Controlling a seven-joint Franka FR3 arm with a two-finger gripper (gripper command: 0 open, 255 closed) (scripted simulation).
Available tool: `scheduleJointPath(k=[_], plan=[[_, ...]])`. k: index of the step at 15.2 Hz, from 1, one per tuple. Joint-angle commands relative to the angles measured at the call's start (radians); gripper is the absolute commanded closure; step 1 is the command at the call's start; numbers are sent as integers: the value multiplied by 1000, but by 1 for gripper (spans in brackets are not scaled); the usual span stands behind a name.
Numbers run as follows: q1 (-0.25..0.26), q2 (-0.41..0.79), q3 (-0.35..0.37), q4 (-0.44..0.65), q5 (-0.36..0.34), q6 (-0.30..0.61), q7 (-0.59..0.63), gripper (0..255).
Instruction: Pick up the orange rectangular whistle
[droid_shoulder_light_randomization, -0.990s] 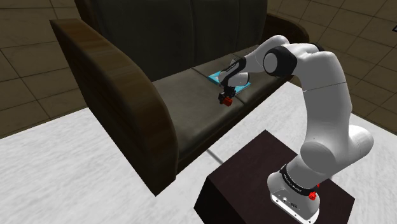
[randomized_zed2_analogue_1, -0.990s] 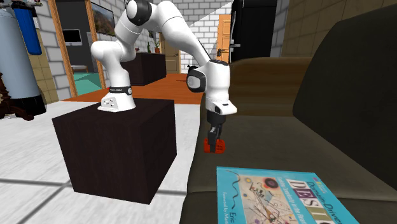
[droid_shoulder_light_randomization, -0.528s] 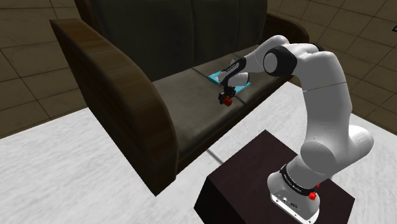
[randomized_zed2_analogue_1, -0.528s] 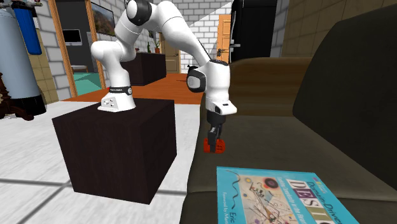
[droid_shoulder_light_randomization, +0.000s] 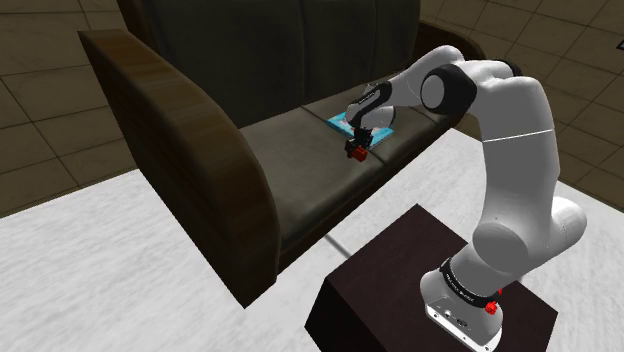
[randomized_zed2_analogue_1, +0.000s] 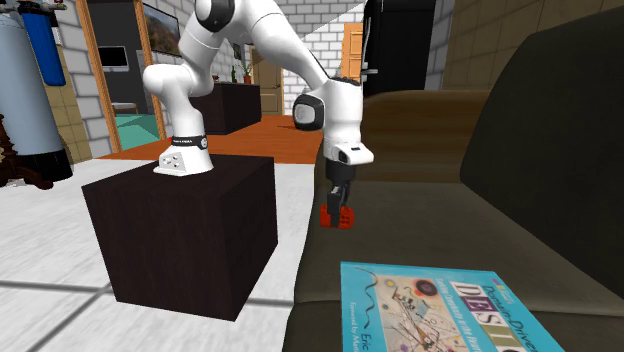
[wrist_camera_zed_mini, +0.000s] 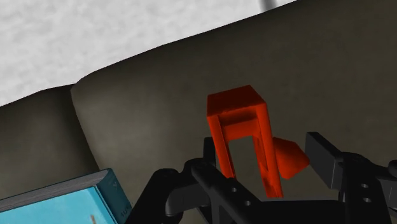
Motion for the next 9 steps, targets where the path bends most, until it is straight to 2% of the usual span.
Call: scheduleJointPath(k=[1, 9], plan=[[2, -24, -4, -9, -4, -16, 1, 255], [11, -88, -16, -24, -16, -64, 8, 255]])
